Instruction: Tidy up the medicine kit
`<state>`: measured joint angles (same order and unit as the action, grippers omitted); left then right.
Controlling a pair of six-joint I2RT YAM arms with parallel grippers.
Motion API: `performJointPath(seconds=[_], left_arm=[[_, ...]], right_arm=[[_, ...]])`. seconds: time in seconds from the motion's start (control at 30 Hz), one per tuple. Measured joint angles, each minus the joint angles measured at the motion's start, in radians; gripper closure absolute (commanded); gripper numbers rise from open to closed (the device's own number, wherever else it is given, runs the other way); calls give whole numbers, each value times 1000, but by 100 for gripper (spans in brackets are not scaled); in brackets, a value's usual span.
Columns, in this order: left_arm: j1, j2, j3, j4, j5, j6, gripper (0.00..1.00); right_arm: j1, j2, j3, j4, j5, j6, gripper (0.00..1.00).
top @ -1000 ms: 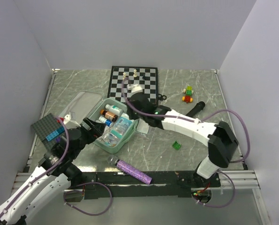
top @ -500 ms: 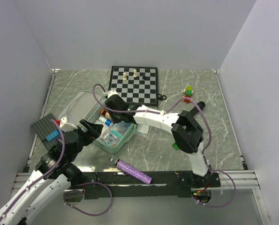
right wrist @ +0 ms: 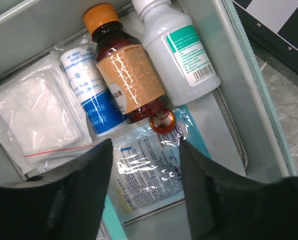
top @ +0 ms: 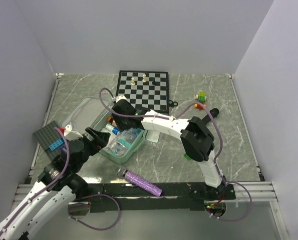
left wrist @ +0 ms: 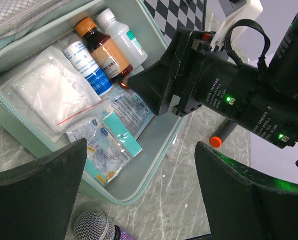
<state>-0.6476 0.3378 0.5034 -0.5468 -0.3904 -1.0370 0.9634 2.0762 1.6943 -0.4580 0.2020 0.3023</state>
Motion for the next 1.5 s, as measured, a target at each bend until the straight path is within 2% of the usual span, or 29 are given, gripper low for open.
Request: performJointPath(seconds=[0.23,0.37,0.53,0.63,0.83,1.13,1.4,1.5], left_arm=[[0,0,0,0,0,0,7],[0,0,0,0,0,0,7],[0,4,0,6,2,0,7],[0,17,0,13,8,0,8],[0,35,0,26,21,0,8],[0,39,0,25,24,0,7],[0,46,0,26,25,0,7],[0,60,0,26,25,0,7]], right_arm=[[-6,-74,-45,4,29,11,32],[-45,-268,-202,32,40,32,32],[-255,-535,-407,91,40,68,33],[-396,-583,-475,124,47,83,34],[-504,-484,-529,142,36,104,40],[-511,-224,-460,151,17,109,48],[-511,-132,-387,152,50,97,62],[-511,-110,-370,151,64,95,63]])
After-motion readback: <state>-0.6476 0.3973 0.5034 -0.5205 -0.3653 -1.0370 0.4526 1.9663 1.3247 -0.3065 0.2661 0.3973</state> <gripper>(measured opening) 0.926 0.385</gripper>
